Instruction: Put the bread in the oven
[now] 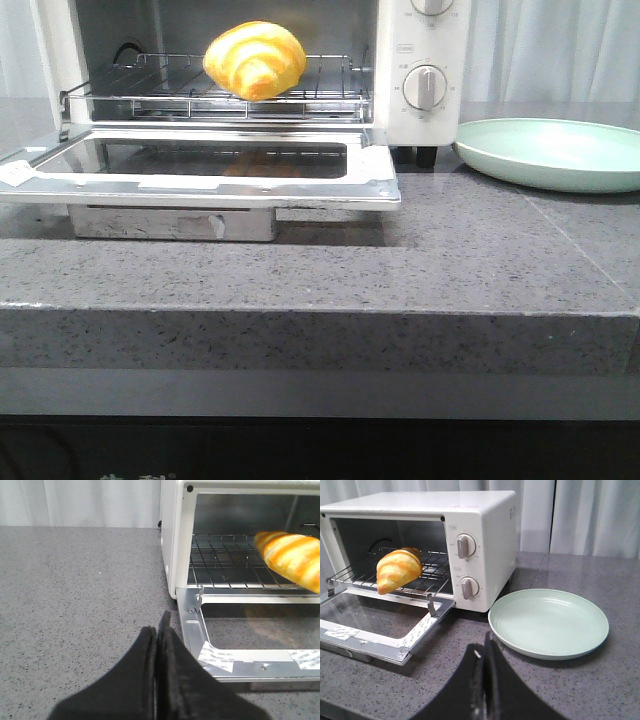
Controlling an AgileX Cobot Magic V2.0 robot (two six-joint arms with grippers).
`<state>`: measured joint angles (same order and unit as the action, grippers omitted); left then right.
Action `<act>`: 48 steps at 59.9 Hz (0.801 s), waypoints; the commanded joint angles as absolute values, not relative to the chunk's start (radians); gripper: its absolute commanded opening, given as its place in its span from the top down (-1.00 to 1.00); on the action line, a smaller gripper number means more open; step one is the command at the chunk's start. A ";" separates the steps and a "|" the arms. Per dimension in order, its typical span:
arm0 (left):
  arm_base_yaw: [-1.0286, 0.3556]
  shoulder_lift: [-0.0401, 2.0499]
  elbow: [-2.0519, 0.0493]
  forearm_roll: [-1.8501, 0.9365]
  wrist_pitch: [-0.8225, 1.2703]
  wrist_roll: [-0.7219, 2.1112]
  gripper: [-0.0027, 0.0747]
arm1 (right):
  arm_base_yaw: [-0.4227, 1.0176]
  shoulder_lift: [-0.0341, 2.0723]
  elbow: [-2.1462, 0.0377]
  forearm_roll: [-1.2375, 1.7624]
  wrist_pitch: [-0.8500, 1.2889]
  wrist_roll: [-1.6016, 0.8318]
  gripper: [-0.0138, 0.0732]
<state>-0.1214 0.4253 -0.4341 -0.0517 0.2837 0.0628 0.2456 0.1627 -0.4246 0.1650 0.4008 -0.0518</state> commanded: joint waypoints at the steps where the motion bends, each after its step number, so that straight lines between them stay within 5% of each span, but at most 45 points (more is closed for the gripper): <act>1: -0.120 0.430 -0.461 -0.056 0.208 0.056 0.98 | 0.238 0.131 -0.415 0.157 0.301 -0.061 0.84; 48: -0.120 0.430 -0.461 -0.056 0.208 0.056 0.98 | 0.238 0.114 -0.404 0.158 0.300 -0.061 0.84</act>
